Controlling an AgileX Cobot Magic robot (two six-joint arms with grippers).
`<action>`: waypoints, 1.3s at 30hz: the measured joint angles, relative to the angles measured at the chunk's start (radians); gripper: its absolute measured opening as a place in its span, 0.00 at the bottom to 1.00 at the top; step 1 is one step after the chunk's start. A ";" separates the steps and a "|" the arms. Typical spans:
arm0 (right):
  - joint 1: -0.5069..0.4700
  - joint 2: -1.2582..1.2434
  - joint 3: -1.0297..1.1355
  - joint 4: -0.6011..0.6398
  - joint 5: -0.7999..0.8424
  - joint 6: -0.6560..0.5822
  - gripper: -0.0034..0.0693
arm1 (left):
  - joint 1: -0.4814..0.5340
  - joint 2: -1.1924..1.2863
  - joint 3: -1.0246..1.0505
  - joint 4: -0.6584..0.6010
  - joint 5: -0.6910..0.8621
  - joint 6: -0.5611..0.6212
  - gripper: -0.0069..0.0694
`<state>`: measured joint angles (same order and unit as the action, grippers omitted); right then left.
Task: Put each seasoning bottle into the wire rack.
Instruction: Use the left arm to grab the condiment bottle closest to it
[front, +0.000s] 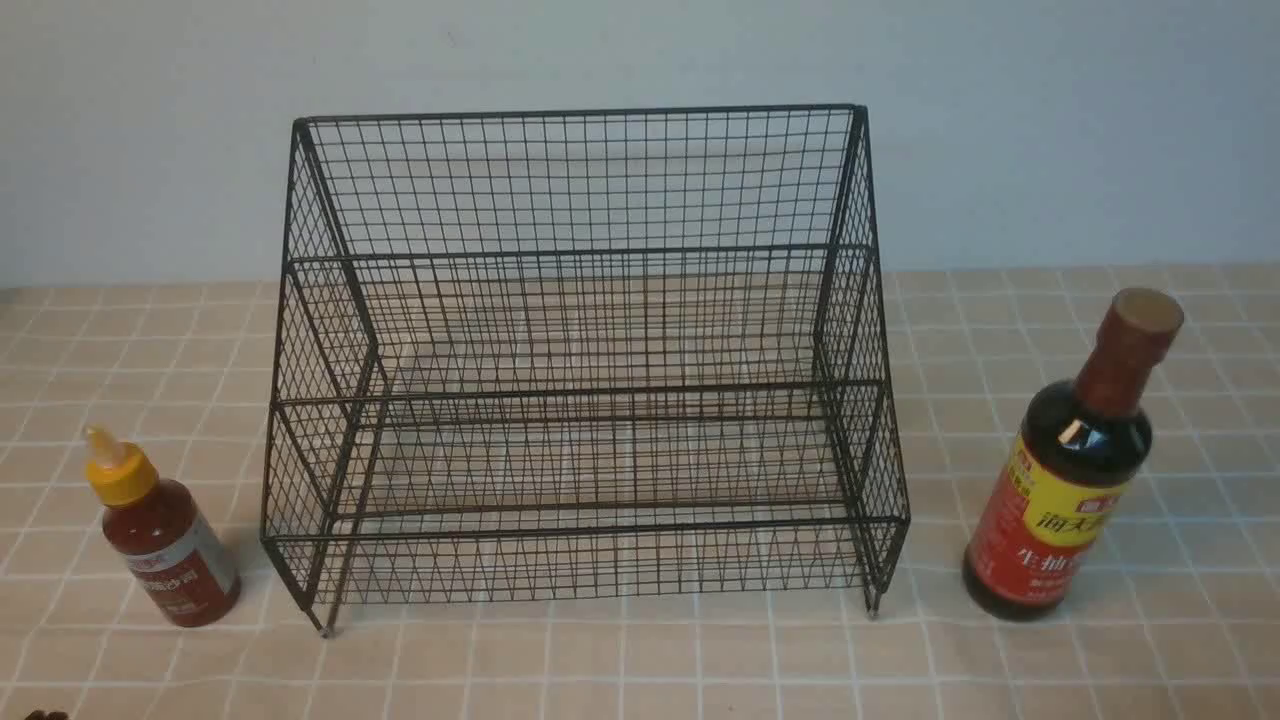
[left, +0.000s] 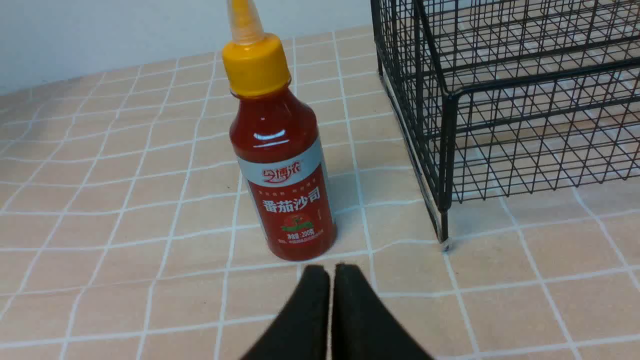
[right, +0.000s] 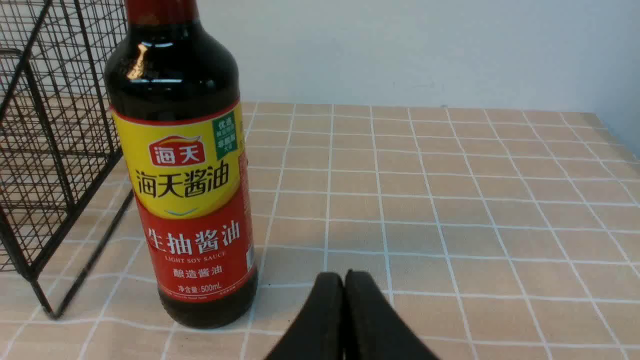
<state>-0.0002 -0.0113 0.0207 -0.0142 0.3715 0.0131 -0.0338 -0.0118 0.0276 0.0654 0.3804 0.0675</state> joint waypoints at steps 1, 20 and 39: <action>0.000 0.000 0.000 0.000 0.000 0.000 0.03 | 0.000 0.000 0.000 0.000 0.000 0.000 0.08; 0.000 0.000 0.000 0.000 0.000 0.000 0.03 | 0.000 0.000 0.000 0.000 0.000 0.000 0.08; 0.001 0.000 0.006 0.431 -0.275 0.206 0.03 | 0.000 0.000 0.001 -0.185 -0.675 -0.100 0.08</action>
<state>0.0006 -0.0113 0.0268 0.4169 0.0961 0.2191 -0.0338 -0.0118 0.0288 -0.1193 -0.2944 -0.0329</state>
